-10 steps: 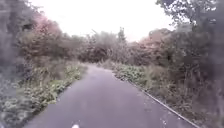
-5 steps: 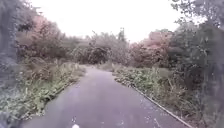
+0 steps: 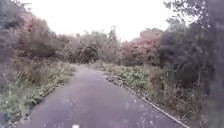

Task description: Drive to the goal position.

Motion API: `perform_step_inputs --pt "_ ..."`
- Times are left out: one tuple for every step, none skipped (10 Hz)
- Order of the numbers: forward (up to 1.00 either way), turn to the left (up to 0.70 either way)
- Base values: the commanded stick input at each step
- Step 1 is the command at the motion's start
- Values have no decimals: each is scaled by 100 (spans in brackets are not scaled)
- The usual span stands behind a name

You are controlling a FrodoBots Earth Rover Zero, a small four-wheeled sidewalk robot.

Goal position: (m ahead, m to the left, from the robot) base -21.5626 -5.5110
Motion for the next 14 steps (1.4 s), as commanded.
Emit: perform_step_inputs --pt "0 -85" --pt "0 -85" --pt "0 -85" --pt "0 -85" --pt "0 -85" --pt "0 -85" --pt "0 -85" --pt "0 -85" --pt "0 -85" --pt "0 -85" --pt "0 -85" --pt "0 -85" --pt "0 -85" --pt "0 -85"
